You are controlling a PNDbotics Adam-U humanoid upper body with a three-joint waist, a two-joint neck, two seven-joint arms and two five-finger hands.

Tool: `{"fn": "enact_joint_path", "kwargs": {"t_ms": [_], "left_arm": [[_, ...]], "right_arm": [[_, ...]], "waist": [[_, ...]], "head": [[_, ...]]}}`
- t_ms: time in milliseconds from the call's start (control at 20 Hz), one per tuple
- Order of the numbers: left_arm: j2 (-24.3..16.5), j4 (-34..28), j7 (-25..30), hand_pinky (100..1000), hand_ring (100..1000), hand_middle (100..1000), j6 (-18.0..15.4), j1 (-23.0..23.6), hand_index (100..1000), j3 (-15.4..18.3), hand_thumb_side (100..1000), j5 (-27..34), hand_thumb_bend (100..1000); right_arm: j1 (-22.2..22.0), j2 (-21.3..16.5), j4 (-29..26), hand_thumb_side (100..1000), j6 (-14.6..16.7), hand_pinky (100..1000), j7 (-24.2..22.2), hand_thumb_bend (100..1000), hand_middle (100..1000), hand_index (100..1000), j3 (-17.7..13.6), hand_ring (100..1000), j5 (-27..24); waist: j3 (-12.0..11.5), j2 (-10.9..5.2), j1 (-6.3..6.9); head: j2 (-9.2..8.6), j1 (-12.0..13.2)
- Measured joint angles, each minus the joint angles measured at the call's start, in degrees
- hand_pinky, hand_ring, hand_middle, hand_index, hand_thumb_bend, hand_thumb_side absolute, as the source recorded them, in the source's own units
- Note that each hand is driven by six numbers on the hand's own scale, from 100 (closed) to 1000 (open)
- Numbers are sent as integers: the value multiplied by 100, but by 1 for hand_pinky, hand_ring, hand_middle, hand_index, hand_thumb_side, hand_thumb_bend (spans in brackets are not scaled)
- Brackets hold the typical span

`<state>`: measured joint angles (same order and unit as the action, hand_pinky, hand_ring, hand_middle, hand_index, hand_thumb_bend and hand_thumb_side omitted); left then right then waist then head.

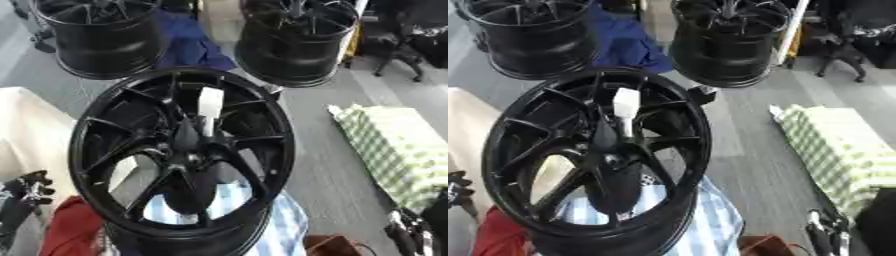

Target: Pull the pin out of the wheel hub.

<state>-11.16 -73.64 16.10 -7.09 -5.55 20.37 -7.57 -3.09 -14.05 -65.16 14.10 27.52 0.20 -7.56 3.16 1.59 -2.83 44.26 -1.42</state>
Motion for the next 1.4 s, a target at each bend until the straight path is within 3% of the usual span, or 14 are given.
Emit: {"fn": "enact_joint_path", "kwargs": {"t_ms": [350, 650, 850, 1150, 1400], "left_arm": [[-5, 27, -5, 633, 650, 634, -4, 8, 799, 0, 528, 26, 100], [-52, 50, 0, 633, 650, 634, 1, 49, 799, 0, 524, 53, 100], [-52, 51, 15, 632, 650, 634, 16, 53, 799, -1, 522, 53, 100], [-52, 51, 57, 633, 651, 634, 31, 56, 800, -8, 521, 53, 100], [-47, 48, 135, 633, 652, 635, 32, 48, 800, -82, 522, 53, 100]], "right_arm": [[284, -748, -675, 537, -87, 636, -109, 100, 622, 867, -294, 561, 393], [1060, -1676, -1582, 515, -76, 664, -592, 100, 659, 896, -309, 593, 948], [1636, -2289, -2204, 501, -234, 701, -969, 100, 727, 937, 72, 659, 1332], [2584, -3231, -2946, 516, -444, 757, -1551, 100, 821, 981, 962, 771, 1914], [3314, -3950, -3335, 545, -277, 785, -2033, 100, 870, 995, 1745, 820, 2187]], "waist": [[7, -21, -33], [6, -65, -83], [-24, -91, -96], [-119, -105, -103], [-334, -105, -92]], "head": [[0, 65], [0, 129], [0, 123], [0, 36], [0, -134]]}}
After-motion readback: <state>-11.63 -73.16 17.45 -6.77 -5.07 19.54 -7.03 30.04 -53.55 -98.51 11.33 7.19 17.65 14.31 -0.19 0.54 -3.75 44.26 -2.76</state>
